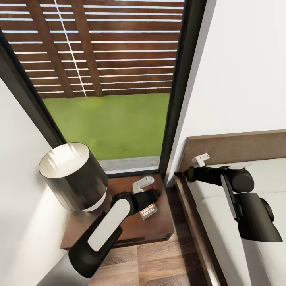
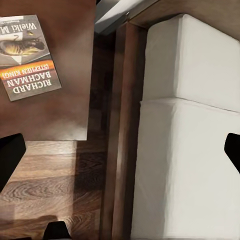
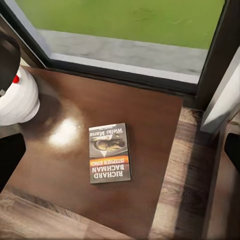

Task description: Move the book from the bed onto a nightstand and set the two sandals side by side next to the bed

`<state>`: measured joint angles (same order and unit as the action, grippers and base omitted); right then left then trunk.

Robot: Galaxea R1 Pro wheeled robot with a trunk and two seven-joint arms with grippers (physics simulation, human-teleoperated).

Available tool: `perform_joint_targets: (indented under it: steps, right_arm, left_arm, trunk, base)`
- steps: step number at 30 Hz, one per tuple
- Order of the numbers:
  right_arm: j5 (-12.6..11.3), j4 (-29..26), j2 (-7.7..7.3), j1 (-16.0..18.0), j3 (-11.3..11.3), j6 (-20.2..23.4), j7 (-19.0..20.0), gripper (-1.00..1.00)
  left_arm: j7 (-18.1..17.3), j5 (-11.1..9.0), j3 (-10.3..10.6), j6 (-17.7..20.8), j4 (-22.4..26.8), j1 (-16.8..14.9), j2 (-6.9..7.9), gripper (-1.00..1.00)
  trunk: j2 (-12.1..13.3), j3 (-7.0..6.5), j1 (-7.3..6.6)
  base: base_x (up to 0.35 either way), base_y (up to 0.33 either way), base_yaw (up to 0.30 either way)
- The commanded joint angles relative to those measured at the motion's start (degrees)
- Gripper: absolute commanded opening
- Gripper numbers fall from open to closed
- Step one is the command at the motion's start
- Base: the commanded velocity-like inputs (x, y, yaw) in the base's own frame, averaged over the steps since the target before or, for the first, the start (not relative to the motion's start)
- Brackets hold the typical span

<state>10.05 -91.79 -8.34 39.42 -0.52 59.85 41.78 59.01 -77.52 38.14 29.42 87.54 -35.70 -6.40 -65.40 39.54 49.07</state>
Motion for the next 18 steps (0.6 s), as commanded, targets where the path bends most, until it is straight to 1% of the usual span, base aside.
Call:
perform_joint_targets:
  steps: [1, 3, 4, 6, 7, 10, 18]
  right_arm:
    - [0.6, -0.06, -0.05, -0.13, -0.02, 0.15, 0.49, 1.0]
    - [0.59, -0.06, -0.03, -0.38, 0.03, 0.15, 0.49, 1.0]
    - [0.59, -0.06, -0.03, -0.38, 0.03, 0.15, 0.49, 1.0]
    - [0.59, -0.06, -0.02, -0.73, 0.05, 0.15, 0.49, 1.0]
    - [0.59, -0.06, -0.02, -0.73, 0.05, 0.15, 0.49, 1.0]
    - [0.59, -0.06, -0.02, -1.8, -0.01, 0.15, 0.49, 1.0]
    - [0.58, -0.06, -0.01, -3.48, -0.06, 0.15, 0.53, 1.0]
  left_arm:
    - [0.39, 0.08, 0.1, 0.24, 0.06, 0.28, -0.01, 1.0]
    - [0.36, 1.11, 0.37, 0.23, 0.07, 0.8, -0.01, 1.0]
    - [0.36, 1.11, 0.37, 0.23, 0.07, 0.8, -0.01, 1.0]
    - [0.35, 2.24, 0.67, 0.22, 0.07, 1.15, -0.01, 1.0]
    - [0.35, 2.24, 0.67, 0.22, 0.07, 1.15, -0.01, 1.0]
    - [0.33, 3.35, 1.08, 0.17, 0.08, 1.63, 0.0, 1.0]
    - [0.22, 4.38, 1.42, 0.13, 0.08, 3.44, 0.04, 1.0]
  trunk:
    - [-0.03, 0.05, 0.0]
    - [-0.03, 0.05, 0.0]
    - [-0.03, 0.05, 0.0]
    - [-0.03, 0.05, 0.0]
    - [-0.03, 0.05, 0.0]
    - [-0.03, 0.05, 0.0]
    - [-0.03, 0.05, 0.0]
  base:
    - [0.0, 0.0, 0.0]
    - [0.0, 0.0, 0.0]
    - [0.0, 0.0, 0.0]
    - [0.0, 0.0, 0.0]
    - [0.0, 0.0, 0.0]
    - [0.0, 0.0, 0.0]
    - [0.0, 0.0, 0.0]
